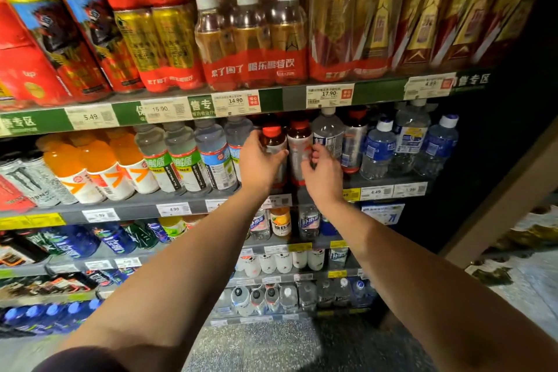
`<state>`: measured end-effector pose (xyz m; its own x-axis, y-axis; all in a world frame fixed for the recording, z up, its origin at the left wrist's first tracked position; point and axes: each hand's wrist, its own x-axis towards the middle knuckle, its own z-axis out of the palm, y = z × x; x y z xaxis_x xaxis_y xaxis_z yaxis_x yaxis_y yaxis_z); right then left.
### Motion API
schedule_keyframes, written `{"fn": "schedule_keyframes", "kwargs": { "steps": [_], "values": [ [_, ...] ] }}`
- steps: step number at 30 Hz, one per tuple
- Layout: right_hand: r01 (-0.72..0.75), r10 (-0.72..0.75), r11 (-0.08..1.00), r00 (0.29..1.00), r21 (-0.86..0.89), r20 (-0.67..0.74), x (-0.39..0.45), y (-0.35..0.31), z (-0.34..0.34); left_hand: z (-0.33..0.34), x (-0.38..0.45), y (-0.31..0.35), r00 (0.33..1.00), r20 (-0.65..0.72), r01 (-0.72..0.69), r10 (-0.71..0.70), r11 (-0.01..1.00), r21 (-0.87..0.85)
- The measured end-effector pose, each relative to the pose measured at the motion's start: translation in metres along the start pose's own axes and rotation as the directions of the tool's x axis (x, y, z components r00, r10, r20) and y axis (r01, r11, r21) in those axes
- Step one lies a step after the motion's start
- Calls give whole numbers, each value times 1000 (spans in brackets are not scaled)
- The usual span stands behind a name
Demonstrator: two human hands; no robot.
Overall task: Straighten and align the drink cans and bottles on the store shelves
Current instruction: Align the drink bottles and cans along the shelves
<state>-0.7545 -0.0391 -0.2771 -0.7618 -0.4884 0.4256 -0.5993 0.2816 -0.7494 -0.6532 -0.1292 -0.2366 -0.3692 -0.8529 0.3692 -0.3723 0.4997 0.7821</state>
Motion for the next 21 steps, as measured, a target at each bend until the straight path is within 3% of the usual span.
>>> {"fn": "schedule_keyframes", "kwargs": {
  "steps": [3,7,10,16,21],
  "values": [
    [-1,1,1000,1000,14,0,-1,-1,-3,5,-4,-1,998,-68,-1,6,997,73],
    [-23,22,999,1000,45,20,-4,-1,-3,9,-15,-5,989,-117,84,-91,994,-63],
    [-41,38,998,998,46,50,-4,0,-3,9,-19,-16,976,-83,190,-200,975,-118],
    [-105,93,992,984,71,153,-8,1,-6,2,-20,-29,967,77,253,-243,950,-181],
    [-191,168,978,959,84,228,-18,-2,-13,3,-34,-19,985,44,171,-166,963,-208]
  ]
}}
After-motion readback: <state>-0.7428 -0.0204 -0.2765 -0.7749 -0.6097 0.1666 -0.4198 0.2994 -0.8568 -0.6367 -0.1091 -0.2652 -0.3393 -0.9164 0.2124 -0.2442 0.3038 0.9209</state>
